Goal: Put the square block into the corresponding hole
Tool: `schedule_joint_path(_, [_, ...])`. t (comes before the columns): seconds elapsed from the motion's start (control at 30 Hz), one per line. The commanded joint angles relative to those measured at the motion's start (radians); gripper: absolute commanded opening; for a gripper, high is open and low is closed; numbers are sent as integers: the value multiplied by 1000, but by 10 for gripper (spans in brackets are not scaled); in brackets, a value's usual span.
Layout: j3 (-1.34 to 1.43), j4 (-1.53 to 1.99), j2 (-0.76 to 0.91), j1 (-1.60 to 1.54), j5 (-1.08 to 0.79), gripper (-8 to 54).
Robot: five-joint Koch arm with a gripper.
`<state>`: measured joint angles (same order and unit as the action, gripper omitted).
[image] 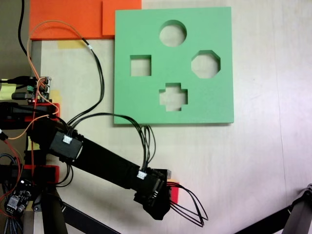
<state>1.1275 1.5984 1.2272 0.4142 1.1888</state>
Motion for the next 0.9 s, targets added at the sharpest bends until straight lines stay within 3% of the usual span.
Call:
schedule_joint_path(0.0, [-26, -35, 6, -6, 12, 518])
schedule_joint_path(0.3, [29, -94, -63, -12, 12, 512])
schedule_joint_path(0.43, [97, -140, -63, -11, 14, 342])
schedule_joint_path(0.63, [120, -144, -74, -12, 31, 317])
schedule_joint_path(0.8, [152, -120, -71, -14, 26, 233])
schedule_joint_path(0.87, [150, -92, -38, -18, 26, 231])
